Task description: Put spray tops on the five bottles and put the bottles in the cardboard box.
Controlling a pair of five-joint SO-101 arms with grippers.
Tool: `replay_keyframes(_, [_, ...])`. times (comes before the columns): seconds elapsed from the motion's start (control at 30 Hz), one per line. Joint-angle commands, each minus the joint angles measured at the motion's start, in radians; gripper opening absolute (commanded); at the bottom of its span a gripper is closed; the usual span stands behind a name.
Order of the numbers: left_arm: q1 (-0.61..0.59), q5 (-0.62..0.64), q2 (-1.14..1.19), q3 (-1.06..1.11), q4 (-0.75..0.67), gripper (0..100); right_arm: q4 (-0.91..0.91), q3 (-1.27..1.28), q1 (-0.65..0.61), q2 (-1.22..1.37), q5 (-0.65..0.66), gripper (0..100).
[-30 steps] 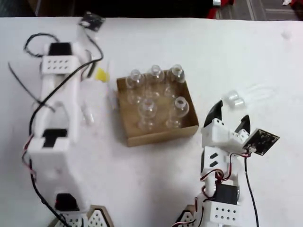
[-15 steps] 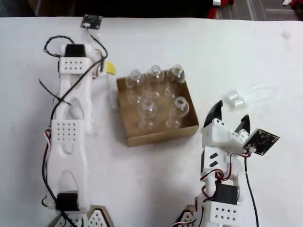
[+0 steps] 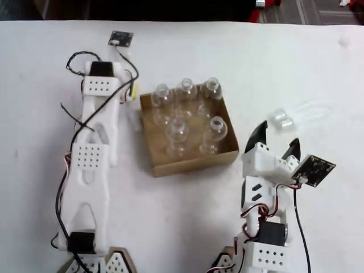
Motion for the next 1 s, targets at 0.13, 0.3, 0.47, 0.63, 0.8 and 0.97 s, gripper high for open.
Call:
replay_keyframes(0.13, [-0.041, 0.011, -0.028, -0.044, 0.018, 4, 0.004, 0.006, 0.005, -0.01, -0.006, 31.8])
replay_keyframes(0.3, [-0.088, 0.005, -0.033, -0.084, 0.143, 3, 0.004, 0.006, 0.005, -0.01, -0.006, 31.8])
replay_keyframes(0.47, [-0.163, 0.003, -0.036, -0.126, 0.212, 3, 0.004, 0.006, 0.005, -0.01, -0.005, 31.8])
replay_keyframes(0.63, [-0.217, 0.003, -0.036, -0.132, 0.212, 3, 0.004, 0.006, 0.005, -0.01, -0.005, 31.8])
replay_keyframes(0.8, [-0.182, -0.117, -0.073, -0.124, 0.213, 3, 0.004, 0.006, 0.005, -0.01, -0.005, 31.8])
replay_keyframes(0.97, [-0.113, -0.265, -0.16, -0.126, 0.212, 3, 0.004, 0.006, 0.005, -0.01, -0.005, 31.8])
